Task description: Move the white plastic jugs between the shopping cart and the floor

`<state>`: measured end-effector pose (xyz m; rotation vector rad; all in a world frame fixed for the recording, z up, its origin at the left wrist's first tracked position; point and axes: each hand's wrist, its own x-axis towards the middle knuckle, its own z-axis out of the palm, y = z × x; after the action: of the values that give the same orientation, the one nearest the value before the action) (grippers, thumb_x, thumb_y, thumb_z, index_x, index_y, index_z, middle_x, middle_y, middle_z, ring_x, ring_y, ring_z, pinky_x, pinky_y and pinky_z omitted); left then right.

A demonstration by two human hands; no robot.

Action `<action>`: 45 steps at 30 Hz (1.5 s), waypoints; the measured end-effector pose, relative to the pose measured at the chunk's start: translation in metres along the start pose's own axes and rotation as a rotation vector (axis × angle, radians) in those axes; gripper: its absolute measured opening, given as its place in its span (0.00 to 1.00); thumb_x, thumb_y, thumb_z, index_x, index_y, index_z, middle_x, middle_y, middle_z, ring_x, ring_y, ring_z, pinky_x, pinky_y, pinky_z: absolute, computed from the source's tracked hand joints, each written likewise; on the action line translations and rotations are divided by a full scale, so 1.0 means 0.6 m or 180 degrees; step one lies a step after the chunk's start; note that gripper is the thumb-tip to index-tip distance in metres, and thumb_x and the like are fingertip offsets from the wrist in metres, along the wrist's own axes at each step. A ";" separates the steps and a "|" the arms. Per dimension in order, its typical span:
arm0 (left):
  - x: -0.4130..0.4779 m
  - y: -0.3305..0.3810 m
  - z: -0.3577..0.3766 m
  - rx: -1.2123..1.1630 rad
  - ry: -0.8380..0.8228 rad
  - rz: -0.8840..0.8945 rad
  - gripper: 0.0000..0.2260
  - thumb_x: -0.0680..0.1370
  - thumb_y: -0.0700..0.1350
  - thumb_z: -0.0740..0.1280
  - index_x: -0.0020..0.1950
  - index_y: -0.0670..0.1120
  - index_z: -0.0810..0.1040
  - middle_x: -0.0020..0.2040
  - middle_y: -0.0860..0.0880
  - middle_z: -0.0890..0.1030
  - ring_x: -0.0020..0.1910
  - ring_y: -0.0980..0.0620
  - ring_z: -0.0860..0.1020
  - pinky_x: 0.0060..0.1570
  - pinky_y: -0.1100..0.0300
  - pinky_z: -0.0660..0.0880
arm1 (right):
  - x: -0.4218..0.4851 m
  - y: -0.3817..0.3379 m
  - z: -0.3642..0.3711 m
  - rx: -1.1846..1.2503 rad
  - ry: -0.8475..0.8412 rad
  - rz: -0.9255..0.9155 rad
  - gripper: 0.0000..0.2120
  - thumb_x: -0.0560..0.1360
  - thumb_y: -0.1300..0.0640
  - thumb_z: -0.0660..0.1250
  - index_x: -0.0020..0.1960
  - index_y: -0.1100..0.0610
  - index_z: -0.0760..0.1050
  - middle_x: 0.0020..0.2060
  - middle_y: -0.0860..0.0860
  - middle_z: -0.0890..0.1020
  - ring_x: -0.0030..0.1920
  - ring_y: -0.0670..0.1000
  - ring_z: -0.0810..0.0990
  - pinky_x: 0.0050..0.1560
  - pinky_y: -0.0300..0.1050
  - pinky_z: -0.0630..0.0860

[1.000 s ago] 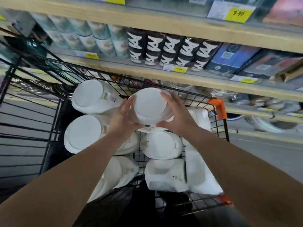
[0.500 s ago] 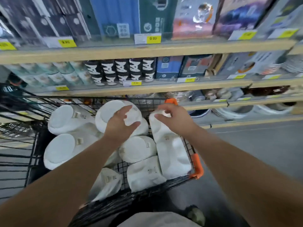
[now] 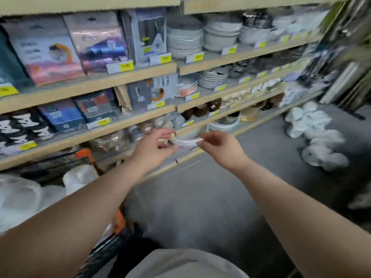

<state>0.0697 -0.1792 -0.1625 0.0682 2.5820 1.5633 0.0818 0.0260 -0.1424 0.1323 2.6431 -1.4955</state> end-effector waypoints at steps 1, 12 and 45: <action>0.018 0.019 0.032 -0.0007 -0.0108 0.0062 0.18 0.72 0.45 0.74 0.59 0.55 0.75 0.57 0.53 0.79 0.49 0.50 0.81 0.50 0.61 0.76 | 0.004 0.018 -0.033 0.0012 0.0093 0.0073 0.10 0.73 0.50 0.72 0.53 0.52 0.80 0.44 0.47 0.82 0.46 0.46 0.80 0.48 0.38 0.74; 0.325 0.200 0.335 0.0079 -0.1255 0.0640 0.17 0.73 0.46 0.74 0.59 0.57 0.75 0.59 0.55 0.78 0.49 0.55 0.80 0.49 0.62 0.74 | 0.150 0.203 -0.336 0.0105 0.1138 0.0792 0.12 0.74 0.50 0.70 0.57 0.52 0.79 0.50 0.48 0.83 0.48 0.48 0.82 0.40 0.34 0.75; 1.075 0.645 1.245 0.0466 -0.2286 0.0532 0.16 0.75 0.46 0.71 0.61 0.56 0.75 0.56 0.54 0.79 0.50 0.52 0.78 0.47 0.62 0.73 | 0.732 0.735 -1.216 0.0394 0.1812 0.1917 0.13 0.74 0.49 0.69 0.57 0.53 0.79 0.48 0.47 0.82 0.43 0.45 0.79 0.43 0.35 0.74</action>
<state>-0.4840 0.7236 -0.2145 0.7287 2.1307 1.0994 -0.3313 0.8893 -0.2006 1.4059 2.4874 -1.5416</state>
